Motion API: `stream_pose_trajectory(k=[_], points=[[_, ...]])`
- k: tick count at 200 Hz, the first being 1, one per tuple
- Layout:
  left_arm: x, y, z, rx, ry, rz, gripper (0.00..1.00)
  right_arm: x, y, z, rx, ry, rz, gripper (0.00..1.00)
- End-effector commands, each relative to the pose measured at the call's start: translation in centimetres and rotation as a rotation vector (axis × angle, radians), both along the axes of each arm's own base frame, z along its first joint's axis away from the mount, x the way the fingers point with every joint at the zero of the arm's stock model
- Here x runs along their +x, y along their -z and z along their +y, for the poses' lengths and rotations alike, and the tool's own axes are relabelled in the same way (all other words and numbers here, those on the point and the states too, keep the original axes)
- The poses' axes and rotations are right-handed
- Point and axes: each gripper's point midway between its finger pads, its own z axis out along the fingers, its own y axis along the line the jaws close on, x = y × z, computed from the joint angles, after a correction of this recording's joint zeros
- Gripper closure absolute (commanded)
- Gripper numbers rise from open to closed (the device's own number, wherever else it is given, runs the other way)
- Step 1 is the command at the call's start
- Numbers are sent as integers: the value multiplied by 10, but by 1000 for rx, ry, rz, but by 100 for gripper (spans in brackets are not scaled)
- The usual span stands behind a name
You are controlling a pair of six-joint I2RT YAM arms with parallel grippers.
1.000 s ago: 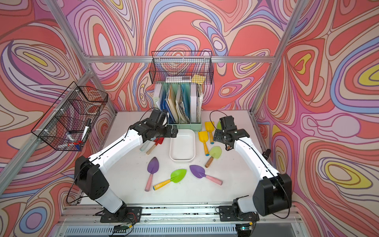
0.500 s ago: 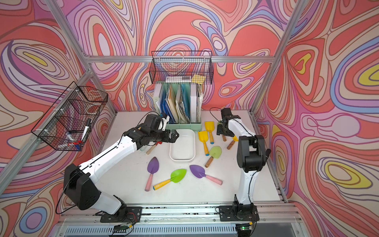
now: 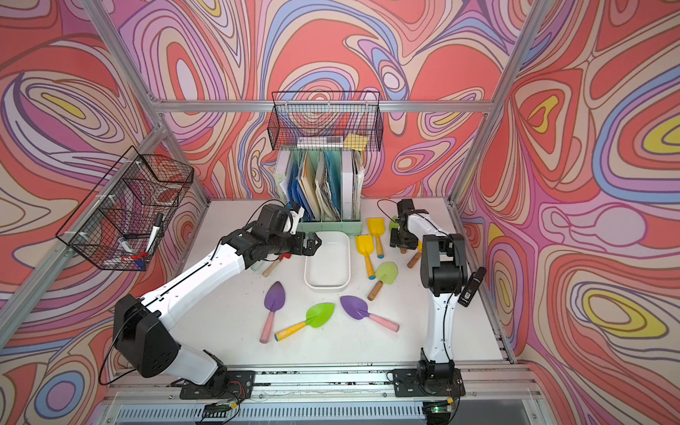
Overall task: Put the shovel into the storage box
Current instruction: Pick up the shovel from the center of the board.
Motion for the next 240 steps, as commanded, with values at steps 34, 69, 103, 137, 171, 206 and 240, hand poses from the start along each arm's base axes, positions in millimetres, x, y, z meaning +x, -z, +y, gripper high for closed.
stream_pose_trajectory(k=[34, 69, 103, 137, 171, 206, 240], points=[[2, -4, -6, -4, 17, 1, 1, -2, 9, 0, 6, 3, 17, 69], [1, -3, -7, -8, 19, 8, 1, -5, 12, -2, -6, 9, 28, 81], [-2, -9, -11, -40, 33, 10, 1, -8, 4, -3, -8, 10, 18, 100], [-4, -19, -19, -82, 63, 15, 1, -12, -33, 5, 31, -21, -57, 100], [-5, -24, -27, -122, 90, 22, 1, -29, -77, 12, 68, -51, -136, 100], [-2, -21, -36, -153, 102, 39, 1, -54, -111, 27, 109, -82, -187, 100], [4, -19, -47, -184, 112, 70, 2, -79, -141, 72, 102, -181, -226, 100]])
